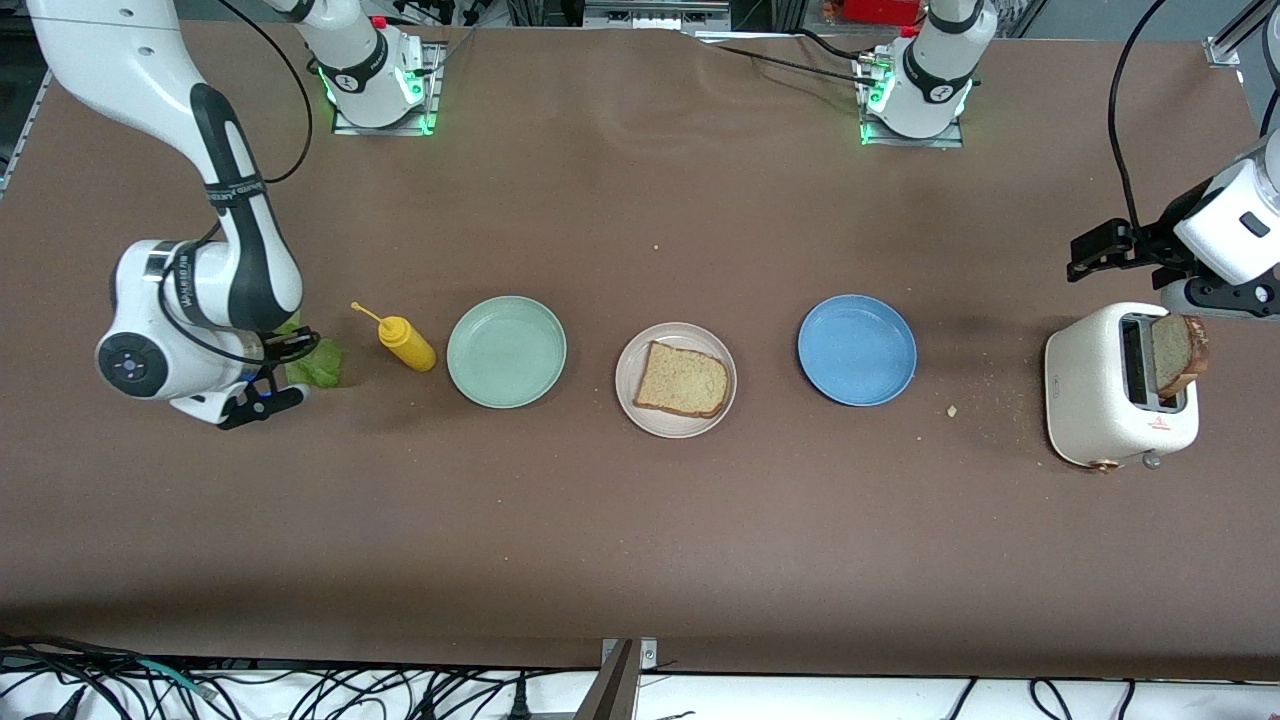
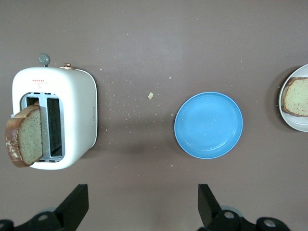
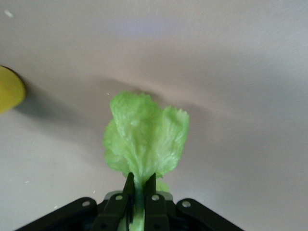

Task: Make sandwich in beige plate with both arms
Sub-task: 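Carry the lettuce leaf over the toast on the beige plate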

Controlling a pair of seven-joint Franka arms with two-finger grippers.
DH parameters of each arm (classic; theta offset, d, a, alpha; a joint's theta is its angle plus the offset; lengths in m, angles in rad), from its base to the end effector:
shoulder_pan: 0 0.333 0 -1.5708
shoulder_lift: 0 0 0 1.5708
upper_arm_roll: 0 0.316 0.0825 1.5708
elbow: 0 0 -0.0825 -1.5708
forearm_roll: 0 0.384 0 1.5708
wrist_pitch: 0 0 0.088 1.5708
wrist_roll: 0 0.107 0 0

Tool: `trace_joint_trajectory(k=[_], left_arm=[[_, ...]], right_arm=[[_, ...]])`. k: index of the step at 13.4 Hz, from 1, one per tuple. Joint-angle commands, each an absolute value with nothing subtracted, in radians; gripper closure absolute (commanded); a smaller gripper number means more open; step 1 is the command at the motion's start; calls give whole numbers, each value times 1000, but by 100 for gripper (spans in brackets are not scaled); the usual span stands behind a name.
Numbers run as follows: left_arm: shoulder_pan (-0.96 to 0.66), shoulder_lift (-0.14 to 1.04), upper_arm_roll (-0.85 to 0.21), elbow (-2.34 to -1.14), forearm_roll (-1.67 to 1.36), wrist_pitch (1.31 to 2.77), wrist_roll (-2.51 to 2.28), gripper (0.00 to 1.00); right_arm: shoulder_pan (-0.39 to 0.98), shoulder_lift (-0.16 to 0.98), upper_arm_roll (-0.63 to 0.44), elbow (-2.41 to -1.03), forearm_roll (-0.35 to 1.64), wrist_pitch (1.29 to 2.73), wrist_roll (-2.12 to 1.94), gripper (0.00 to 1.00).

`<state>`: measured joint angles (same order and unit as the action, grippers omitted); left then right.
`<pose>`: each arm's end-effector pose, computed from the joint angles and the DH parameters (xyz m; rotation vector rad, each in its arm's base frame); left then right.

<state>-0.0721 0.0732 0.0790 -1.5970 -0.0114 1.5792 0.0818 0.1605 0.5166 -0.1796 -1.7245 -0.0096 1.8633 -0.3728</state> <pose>0.5735 0.0012 0.5717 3.1266 -0.1161 -0.1416 0.6228 -0.0042 0.2658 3.0081 0.5546 -0.5917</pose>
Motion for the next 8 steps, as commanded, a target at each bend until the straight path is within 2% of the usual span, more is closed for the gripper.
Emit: trace_joint_trajectory(k=[1,5,8], left_arm=[[-78,67,78,-1598,11,1580,80,0],[-78,67,78,-1598,9,1578,80,0],[-78,66,78,-1598,9,1577,72,0]], right_arm=[[167,525,-179,-1561,-35,1725,-322,100],[238,519,-172,-1401,-55,1550,-123,100],[314,518,-172,-1304,29,1470,7,100]])
